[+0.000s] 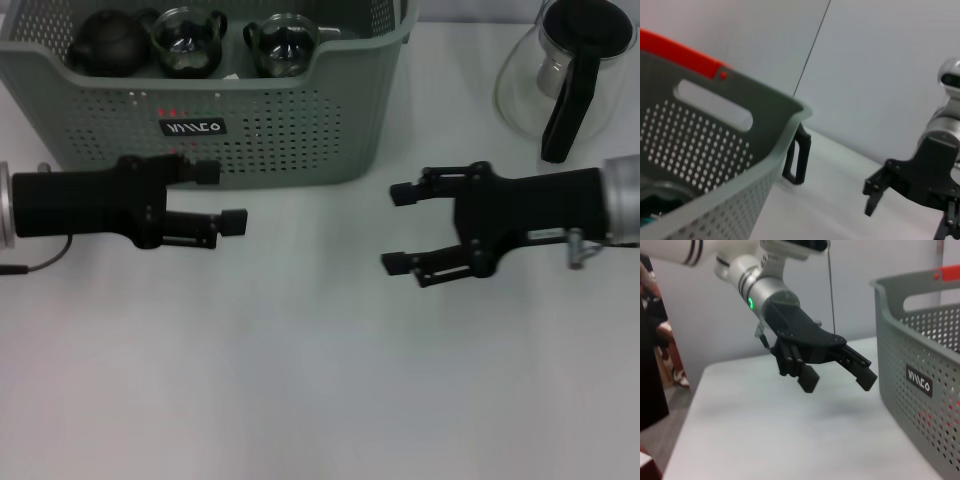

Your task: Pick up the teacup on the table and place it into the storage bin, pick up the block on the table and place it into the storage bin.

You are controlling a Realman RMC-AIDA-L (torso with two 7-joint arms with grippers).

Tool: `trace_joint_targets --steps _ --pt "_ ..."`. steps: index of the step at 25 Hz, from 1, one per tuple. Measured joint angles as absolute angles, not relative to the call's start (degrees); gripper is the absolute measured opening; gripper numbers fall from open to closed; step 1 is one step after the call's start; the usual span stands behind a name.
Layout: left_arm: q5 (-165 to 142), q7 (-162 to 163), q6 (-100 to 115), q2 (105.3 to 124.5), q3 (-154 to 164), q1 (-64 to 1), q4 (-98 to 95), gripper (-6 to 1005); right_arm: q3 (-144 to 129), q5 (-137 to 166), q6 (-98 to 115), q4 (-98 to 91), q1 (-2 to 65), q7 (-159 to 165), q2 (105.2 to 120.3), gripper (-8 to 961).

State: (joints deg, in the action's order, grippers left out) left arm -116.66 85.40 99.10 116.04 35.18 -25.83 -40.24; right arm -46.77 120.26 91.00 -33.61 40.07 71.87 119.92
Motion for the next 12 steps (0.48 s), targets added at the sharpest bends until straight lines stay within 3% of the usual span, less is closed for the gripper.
trace_joint_targets --steps 12 --pt "-122.8 79.0 92.31 118.46 36.16 -25.34 -39.2 954 -51.86 120.06 82.29 -26.67 43.44 68.93 120.38 879"
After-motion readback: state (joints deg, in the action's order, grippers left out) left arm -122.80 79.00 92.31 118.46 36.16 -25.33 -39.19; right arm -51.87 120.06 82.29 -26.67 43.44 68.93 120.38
